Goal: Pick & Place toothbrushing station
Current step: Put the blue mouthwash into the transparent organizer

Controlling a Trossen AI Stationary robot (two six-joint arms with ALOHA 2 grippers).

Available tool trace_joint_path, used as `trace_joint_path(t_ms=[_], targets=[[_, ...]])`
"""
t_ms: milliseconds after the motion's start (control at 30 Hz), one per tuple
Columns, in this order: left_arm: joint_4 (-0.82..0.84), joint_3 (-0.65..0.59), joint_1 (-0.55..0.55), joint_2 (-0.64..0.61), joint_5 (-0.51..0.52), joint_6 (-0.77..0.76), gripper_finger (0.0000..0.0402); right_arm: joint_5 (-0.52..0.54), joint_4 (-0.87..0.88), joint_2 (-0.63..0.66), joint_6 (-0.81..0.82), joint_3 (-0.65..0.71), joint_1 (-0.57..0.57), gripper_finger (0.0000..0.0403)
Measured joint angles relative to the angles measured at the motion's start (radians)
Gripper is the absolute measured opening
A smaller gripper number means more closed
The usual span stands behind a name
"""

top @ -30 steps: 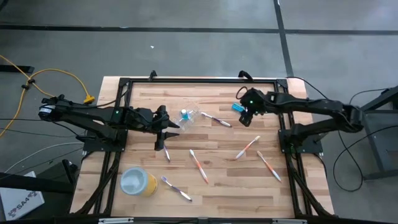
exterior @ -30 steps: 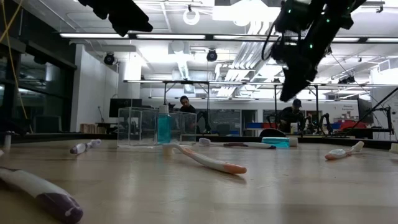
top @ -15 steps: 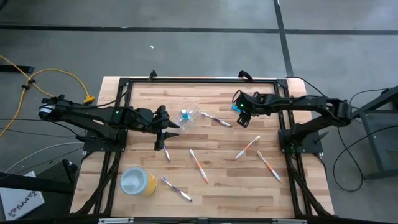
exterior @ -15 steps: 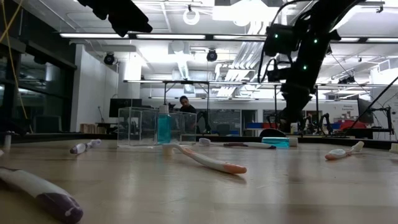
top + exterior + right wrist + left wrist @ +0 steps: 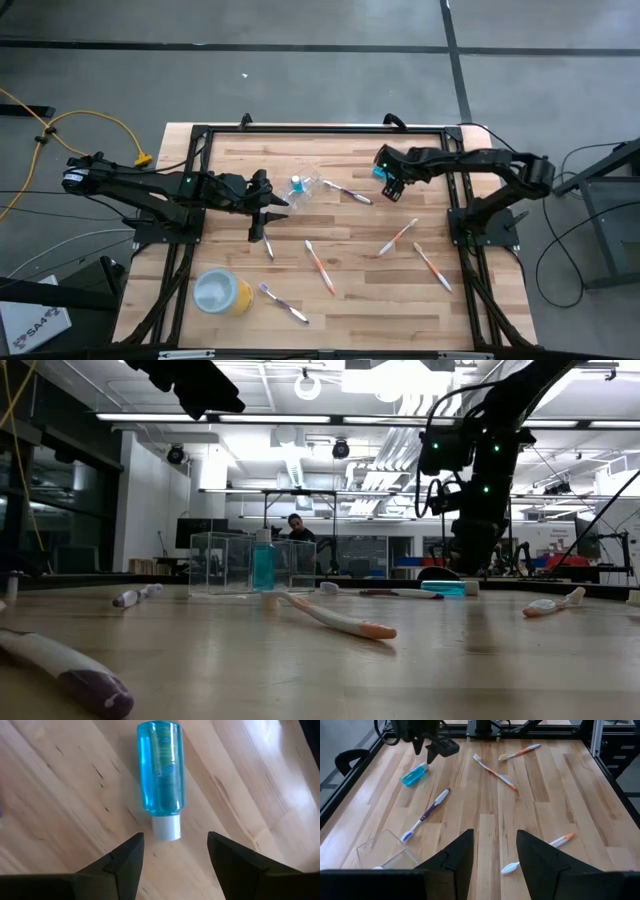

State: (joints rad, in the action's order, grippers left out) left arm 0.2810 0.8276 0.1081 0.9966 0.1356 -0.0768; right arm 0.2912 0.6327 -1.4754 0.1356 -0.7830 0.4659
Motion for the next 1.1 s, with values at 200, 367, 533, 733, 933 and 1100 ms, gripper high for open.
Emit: trace_joint_path(t_ms=[200, 367, 533, 733, 933, 1100], targets=[[0.000, 0.000, 0.000, 0.000, 0.000, -0.001, 0.0143, -0.075, -0.005, 0.000, -0.018, 0.000, 0.054, 0.0210], [0.000, 0.000, 0.000, 0.000, 0.000, -0.003, 0.0143, -0.138, -0.025, 0.001, -0.035, 0.000, 0.082, 0.0210], [0.000, 0.000, 0.000, 0.000, 0.000, -0.003, 0.0143, -0.164, -0.037, 0.001, -0.036, 0.000, 0.094, 0.0210], [0.000, 0.000, 0.000, 0.000, 0.000, -0.003, 0.0143, -0.186, -0.039, -0.039, -0.036, 0.000, 0.093, 0.0210], [0.000, 0.000, 0.000, 0.000, 0.000, -0.003, 0.0143, -0.188, -0.078, -0.137, -0.055, -0.004, 0.093, 0.0210], [0.000, 0.000, 0.000, 0.000, -0.001, -0.003, 0.0143, -0.184, -0.096, -0.162, -0.071, -0.004, 0.093, 0.0210]])
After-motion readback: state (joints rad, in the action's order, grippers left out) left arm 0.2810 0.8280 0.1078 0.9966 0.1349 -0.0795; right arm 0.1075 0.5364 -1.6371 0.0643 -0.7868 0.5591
